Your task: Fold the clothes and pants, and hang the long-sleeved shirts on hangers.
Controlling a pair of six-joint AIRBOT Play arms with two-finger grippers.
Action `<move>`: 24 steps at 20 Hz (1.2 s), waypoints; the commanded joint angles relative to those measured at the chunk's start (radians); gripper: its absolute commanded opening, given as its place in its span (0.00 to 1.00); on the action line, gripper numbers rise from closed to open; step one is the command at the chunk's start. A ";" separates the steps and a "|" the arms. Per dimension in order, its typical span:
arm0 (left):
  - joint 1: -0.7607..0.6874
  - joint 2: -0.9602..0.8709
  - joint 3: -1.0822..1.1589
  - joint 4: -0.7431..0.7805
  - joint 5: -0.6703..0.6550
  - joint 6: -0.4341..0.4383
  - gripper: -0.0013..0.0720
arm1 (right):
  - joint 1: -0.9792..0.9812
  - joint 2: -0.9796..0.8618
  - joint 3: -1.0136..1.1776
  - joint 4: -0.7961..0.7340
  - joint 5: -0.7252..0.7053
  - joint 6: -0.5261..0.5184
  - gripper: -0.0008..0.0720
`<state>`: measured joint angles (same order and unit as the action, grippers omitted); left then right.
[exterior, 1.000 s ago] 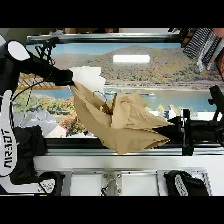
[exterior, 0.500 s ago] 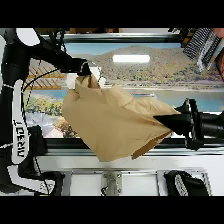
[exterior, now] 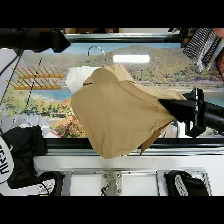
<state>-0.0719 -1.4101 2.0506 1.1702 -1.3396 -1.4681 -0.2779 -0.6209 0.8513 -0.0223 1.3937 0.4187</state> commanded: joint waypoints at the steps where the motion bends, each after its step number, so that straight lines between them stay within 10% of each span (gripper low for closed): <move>1: 0.051 0.099 -0.073 -0.042 0.072 -0.005 0.88 | -0.001 0.002 0.001 0.002 -0.069 -0.048 0.02; 4: 0.051 0.161 -0.163 -0.045 0.087 -0.005 0.75 | -0.003 0.021 0.003 0.012 -0.192 -0.113 0.02; 6: 0.043 0.194 -0.221 -0.046 0.093 -0.005 0.16 | -0.008 0.040 0.003 0.007 -0.337 -0.161 0.02; 7: 0.033 0.207 -0.247 -0.045 0.093 -0.004 0.04 | -0.022 0.051 0.003 0.004 -0.406 -0.194 0.02; 24: -0.164 0.281 -0.558 -0.044 0.074 -0.001 0.04 | -0.389 0.156 0.003 -0.220 -1.584 -0.528 0.02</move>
<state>-0.2077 -1.1309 1.5253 1.1259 -1.2602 -1.4685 -0.6331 -0.4503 0.8532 -0.2028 0.0441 -0.0463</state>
